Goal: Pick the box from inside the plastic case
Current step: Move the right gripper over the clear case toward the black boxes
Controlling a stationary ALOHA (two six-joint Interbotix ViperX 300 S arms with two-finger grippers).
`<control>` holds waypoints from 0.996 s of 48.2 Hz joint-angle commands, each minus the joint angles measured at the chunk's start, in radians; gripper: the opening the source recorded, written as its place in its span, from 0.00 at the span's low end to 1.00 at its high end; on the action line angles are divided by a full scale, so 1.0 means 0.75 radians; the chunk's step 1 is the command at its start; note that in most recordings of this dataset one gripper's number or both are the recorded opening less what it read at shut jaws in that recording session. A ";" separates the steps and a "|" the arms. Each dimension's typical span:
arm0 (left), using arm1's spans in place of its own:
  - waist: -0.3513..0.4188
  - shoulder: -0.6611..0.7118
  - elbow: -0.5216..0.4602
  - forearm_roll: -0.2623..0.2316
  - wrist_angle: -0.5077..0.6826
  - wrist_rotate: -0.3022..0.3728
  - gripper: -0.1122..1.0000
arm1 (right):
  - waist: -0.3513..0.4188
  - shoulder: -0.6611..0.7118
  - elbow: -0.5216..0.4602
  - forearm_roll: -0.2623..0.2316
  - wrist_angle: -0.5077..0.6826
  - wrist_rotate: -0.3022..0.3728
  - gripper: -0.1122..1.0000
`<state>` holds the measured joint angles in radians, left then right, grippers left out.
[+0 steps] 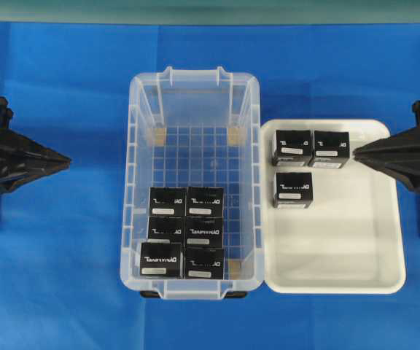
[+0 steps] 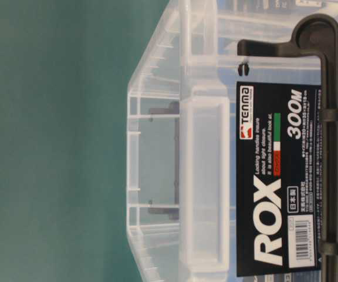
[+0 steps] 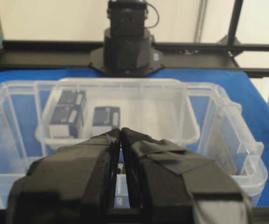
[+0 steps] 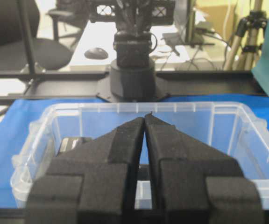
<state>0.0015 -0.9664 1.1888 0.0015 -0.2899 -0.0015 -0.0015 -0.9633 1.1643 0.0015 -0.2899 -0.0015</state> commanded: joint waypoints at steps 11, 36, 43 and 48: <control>-0.010 -0.033 -0.096 0.018 0.115 -0.055 0.06 | 0.008 0.053 -0.115 0.145 0.139 0.141 0.10; 0.031 -0.072 -0.178 0.020 0.368 -0.057 0.05 | 0.022 0.724 -0.918 0.153 1.147 0.241 0.09; 0.041 -0.086 -0.180 0.018 0.415 -0.059 0.05 | 0.029 0.963 -1.162 0.153 1.436 0.235 0.09; 0.041 -0.092 -0.182 0.018 0.423 -0.059 0.05 | 0.022 1.109 -1.323 0.155 1.622 0.227 0.09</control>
<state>0.0307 -1.0385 1.0830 0.0138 0.0291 -0.0445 0.0169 -0.2010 0.2684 0.1120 0.8391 0.1718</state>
